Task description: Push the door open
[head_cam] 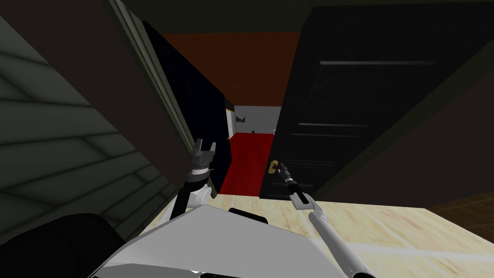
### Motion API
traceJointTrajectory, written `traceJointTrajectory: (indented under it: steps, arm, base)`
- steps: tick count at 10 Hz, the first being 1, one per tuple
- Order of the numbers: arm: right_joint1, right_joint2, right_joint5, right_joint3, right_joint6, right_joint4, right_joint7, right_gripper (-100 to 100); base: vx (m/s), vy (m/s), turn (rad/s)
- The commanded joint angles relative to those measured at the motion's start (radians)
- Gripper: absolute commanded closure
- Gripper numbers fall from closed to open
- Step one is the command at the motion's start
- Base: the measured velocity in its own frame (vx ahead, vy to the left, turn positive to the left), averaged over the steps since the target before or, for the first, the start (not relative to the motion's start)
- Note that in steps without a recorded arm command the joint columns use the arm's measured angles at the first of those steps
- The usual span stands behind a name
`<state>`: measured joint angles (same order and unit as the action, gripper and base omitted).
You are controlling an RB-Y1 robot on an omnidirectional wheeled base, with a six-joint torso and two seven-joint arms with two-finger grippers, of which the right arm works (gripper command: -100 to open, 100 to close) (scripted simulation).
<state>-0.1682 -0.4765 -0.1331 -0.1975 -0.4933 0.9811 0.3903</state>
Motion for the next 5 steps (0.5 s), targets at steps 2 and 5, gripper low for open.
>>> traceJointTrajectory:
  steps: [2, 5]
  arm:
    - [0.000, 0.000, 0.000, 0.000, 0.000, 0.000, 0.000, 100]
    - [0.000, 0.000, 0.000, 0.000, 0.000, 0.000, 0.000, 100]
  base:
    - [0.038, -0.001, 0.002]
    - [-0.014, -0.002, 0.008]
